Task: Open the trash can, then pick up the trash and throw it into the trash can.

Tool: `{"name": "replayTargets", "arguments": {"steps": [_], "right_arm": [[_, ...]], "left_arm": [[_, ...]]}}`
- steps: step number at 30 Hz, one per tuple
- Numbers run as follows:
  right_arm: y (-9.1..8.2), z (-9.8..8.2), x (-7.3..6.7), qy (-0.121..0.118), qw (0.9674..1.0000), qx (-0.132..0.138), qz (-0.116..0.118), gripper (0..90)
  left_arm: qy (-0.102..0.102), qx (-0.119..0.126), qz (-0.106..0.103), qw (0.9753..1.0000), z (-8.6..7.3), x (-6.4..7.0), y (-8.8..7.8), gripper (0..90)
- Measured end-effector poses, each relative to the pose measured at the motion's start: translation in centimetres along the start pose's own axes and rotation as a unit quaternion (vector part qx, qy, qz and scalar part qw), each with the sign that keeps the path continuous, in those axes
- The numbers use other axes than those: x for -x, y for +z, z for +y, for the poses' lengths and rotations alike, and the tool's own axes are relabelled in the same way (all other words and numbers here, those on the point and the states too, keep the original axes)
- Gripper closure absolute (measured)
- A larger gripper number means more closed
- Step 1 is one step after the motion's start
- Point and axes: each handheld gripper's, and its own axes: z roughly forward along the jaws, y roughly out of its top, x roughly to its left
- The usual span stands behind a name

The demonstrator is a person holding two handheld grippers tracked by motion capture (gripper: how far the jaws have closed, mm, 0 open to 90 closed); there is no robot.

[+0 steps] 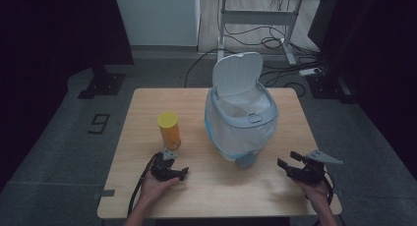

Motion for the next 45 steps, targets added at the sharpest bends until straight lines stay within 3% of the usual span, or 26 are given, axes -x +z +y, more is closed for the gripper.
{"name": "replayTargets", "arguments": {"steps": [9,17,22,29,40,45], "right_arm": [[0.0,-0.3,0.1,0.000,1.0000,-0.003,-0.001,27.3],[-0.1,-0.6,0.6,0.007,0.9999,-0.011,0.005,27.5],[-0.1,-0.6,0.6,0.009,0.9999,-0.013,0.003,27.8],[0.0,-0.8,0.8,0.011,0.9998,-0.019,0.003,28.2],[0.4,-1.0,0.8,0.012,0.9995,-0.028,0.008,28.3],[0.4,-1.0,0.9,0.014,0.9995,-0.027,0.008,28.2]], "left_arm": [[-0.001,0.010,0.000,0.9999,0.1,0.0,-0.5,19.2],[-0.007,0.050,-0.015,0.9986,0.4,-0.2,-1.6,21.6],[-0.006,0.072,-0.005,0.9974,0.5,-0.4,-2.4,20.6],[-0.028,0.089,-0.001,0.9956,0.5,-1.6,-3.2,16.8],[-0.044,0.111,0.013,0.9927,0.7,-3.4,-3.8,14.4],[-0.045,0.111,0.022,0.9925,1.2,-4.2,-3.7,14.2]]}}
